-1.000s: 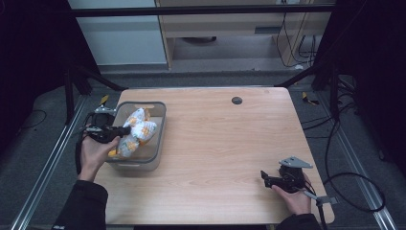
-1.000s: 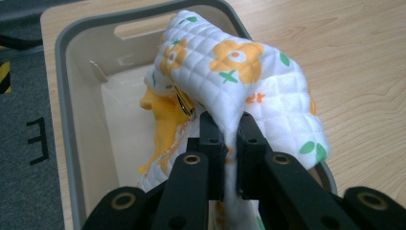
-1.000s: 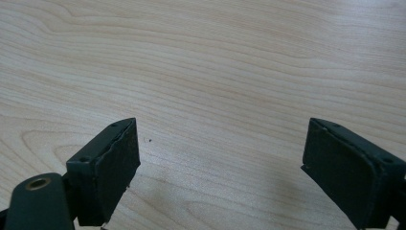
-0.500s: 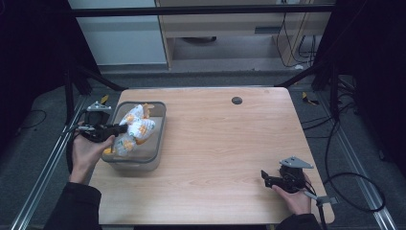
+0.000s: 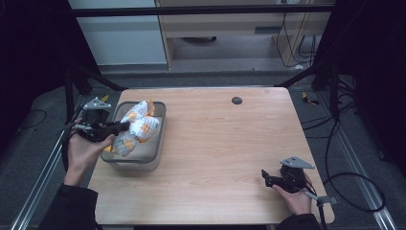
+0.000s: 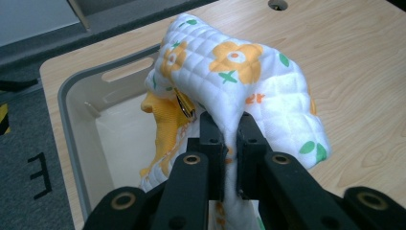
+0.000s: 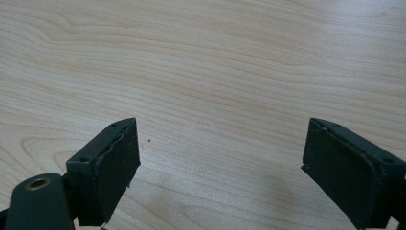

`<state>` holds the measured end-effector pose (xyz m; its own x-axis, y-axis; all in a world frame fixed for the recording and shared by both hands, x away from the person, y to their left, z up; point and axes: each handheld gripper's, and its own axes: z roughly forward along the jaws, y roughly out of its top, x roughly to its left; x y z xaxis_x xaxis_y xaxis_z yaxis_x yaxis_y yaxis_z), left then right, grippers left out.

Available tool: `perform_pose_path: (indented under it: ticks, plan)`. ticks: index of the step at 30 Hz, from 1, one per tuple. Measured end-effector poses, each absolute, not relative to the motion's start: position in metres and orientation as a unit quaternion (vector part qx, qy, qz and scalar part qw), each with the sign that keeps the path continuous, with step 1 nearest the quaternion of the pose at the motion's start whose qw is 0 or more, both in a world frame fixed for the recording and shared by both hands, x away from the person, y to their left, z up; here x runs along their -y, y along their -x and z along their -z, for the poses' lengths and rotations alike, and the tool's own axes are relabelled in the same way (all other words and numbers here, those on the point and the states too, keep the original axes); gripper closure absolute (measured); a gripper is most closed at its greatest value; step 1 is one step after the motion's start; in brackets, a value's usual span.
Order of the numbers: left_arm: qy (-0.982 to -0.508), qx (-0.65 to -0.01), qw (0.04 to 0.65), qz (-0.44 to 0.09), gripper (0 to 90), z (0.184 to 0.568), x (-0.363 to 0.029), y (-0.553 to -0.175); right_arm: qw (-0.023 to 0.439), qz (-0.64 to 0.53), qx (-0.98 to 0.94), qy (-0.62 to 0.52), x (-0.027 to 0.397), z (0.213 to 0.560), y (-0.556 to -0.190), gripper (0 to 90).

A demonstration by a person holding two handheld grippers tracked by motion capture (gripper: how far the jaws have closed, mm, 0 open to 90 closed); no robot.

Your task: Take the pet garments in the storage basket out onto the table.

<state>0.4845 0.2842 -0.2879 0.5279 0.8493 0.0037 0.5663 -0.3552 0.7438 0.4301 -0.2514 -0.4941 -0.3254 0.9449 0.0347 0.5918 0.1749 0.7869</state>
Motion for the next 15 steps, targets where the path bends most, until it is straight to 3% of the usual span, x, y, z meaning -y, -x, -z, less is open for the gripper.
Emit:
perform_pose_path:
  ticks: [15]
  plan:
    - [-0.823,-0.399,0.357,-0.19,84.0,0.274,-0.257,-0.473,0.253,-0.37,-0.723,-0.526,0.253,0.493,-0.429,12.8]
